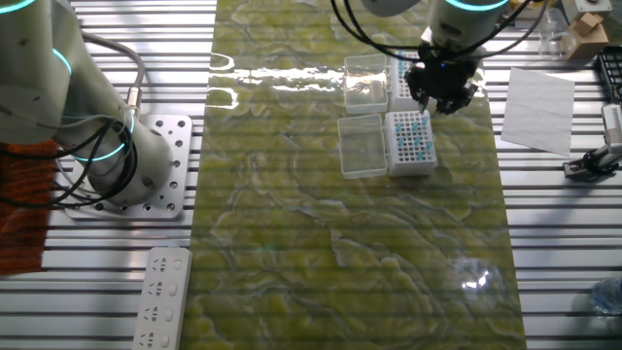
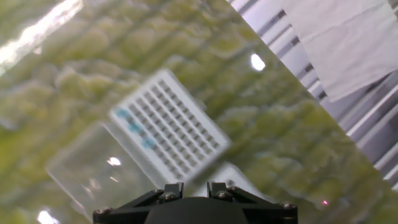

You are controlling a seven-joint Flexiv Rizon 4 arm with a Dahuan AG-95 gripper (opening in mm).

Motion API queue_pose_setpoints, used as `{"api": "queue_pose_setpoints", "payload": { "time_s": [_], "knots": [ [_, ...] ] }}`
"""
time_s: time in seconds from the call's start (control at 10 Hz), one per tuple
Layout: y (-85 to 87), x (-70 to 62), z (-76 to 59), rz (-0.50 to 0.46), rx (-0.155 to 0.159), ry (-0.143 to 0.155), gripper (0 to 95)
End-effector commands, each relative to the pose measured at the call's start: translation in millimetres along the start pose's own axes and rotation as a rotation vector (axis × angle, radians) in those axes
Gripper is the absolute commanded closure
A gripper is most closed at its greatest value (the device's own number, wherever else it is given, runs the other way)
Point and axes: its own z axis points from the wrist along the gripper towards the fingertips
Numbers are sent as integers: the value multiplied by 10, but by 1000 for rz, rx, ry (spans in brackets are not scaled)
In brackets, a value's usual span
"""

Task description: Transfer all medium pipette tips from one holder to another

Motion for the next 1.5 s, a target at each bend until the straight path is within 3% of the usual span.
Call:
{"api": "queue_pose_setpoints", "payload": {
  "time_s": [0.1,0.4,0.5,0.6,0.8,1.0,1.5],
  "knots": [
    [8,-3,3,-2,-4,-1,760],
    [24,11,13,-2,-8,-4,760],
    [24,11,13,-9,-27,-20,760],
    [24,11,13,-12,-41,-18,570],
    [24,11,13,-6,-71,9,570],
    [24,11,13,-10,-63,25,570],
    [20,22,66,-25,-47,17,570]
  ]
}}
